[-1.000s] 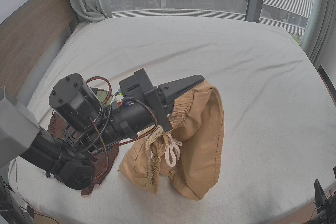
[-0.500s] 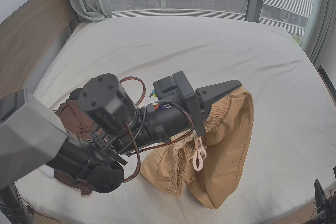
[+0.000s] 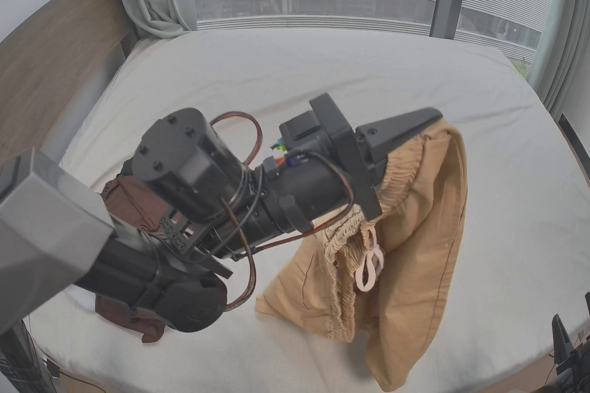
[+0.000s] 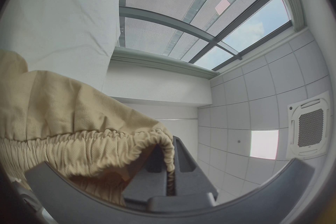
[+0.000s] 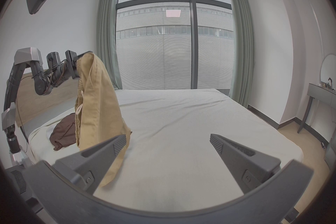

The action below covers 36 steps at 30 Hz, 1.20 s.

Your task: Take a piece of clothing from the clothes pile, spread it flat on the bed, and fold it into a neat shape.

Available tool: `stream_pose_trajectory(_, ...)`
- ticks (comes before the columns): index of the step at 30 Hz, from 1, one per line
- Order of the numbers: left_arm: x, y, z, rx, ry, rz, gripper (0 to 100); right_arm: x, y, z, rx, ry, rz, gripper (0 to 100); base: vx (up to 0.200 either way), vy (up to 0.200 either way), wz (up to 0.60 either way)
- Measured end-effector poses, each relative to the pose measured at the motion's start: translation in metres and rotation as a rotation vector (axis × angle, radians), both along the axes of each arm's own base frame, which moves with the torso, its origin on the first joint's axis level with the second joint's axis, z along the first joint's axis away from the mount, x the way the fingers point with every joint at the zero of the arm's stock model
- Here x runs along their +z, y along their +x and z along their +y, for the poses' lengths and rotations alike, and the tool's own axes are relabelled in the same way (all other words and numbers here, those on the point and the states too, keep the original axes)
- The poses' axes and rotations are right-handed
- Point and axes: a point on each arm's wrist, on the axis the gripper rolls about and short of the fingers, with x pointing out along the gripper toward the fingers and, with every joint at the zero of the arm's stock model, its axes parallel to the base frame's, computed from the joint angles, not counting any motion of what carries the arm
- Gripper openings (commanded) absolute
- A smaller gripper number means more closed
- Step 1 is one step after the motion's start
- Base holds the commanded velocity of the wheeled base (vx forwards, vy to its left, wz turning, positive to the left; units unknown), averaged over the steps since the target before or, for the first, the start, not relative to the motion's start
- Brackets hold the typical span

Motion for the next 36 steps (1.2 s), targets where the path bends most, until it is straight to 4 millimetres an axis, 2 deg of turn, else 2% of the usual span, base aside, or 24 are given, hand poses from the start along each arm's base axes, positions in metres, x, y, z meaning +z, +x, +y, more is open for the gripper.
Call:
stream_pose_trajectory(5,0.017,0.003,0.012,0.025,-0.048,0.002,0,0.0,0.0,0.0,0.0,0.0,0.0,100,0.0,0.0,0.0)
stream_pose_trajectory(9,0.018,0.013,0.026,0.086,-0.052,0.005,0,0.0,0.0,0.0,0.0,0.0,0.0,100,0.0,0.0,0.0)
stream_pose_trajectory(14,0.001,0.027,0.053,0.198,0.007,0.008,0,0.0,0.0,0.0,0.0,0.0,0.0,100,0.0,0.0,0.0)
stream_pose_trajectory(22,-0.036,0.031,0.094,0.384,0.182,-0.091,0,0.0,0.0,0.0,0.0,0.0,0.0,100,0.0,0.0,0.0)
stream_pose_trajectory(36,-0.063,0.035,0.145,0.564,0.346,-0.153,0,0.0,0.0,0.0,0.0,0.0,0.0,100,0.0,0.0,0.0)
